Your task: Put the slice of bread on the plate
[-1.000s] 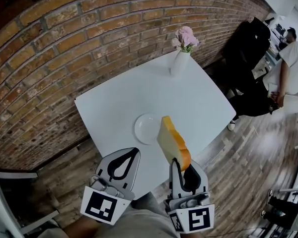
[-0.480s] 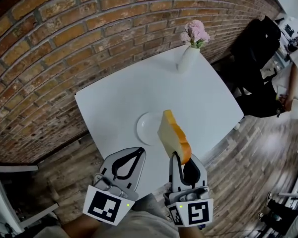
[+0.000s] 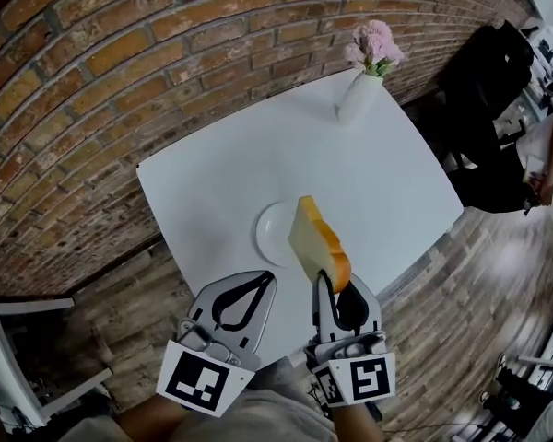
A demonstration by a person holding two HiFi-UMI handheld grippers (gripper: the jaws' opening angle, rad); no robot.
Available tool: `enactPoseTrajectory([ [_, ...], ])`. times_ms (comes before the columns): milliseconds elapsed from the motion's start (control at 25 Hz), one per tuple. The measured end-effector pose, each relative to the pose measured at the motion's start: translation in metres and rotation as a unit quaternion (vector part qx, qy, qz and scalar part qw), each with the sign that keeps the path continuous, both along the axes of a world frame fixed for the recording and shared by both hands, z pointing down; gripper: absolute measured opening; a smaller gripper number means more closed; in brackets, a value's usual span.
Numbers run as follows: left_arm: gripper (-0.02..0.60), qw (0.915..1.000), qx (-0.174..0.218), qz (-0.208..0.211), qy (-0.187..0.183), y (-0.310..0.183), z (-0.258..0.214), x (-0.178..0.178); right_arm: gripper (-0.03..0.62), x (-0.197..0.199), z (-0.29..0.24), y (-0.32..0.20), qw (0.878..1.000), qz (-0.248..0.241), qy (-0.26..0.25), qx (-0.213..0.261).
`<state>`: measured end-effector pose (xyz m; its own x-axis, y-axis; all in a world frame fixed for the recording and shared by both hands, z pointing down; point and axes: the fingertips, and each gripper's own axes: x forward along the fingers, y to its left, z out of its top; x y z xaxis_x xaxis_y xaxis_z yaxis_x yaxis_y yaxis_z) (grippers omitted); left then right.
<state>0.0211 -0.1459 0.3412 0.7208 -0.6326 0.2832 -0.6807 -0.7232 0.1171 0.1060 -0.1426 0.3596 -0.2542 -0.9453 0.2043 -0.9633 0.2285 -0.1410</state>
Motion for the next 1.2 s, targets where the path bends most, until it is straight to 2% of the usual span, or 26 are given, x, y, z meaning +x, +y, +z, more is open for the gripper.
enactPoseTrajectory([
  [280, 0.009, 0.9999, -0.012, -0.007, 0.002, -0.006, 0.008, -0.002, 0.093, 0.001, 0.023, -0.010, 1.000, -0.006, -0.011, -0.018],
  [480, 0.009, 0.9998, 0.000, -0.001, -0.017, -0.008, 0.011, -0.003, 0.093, 0.000, 0.033, -0.017, 1.000, -0.007, -0.017, -0.025],
  [1200, 0.009, 0.9998, -0.012, -0.004, -0.017, -0.010, 0.019, -0.007, 0.092, -0.014, 0.069, -0.030, 0.998, -0.027, -0.026, -0.056],
])
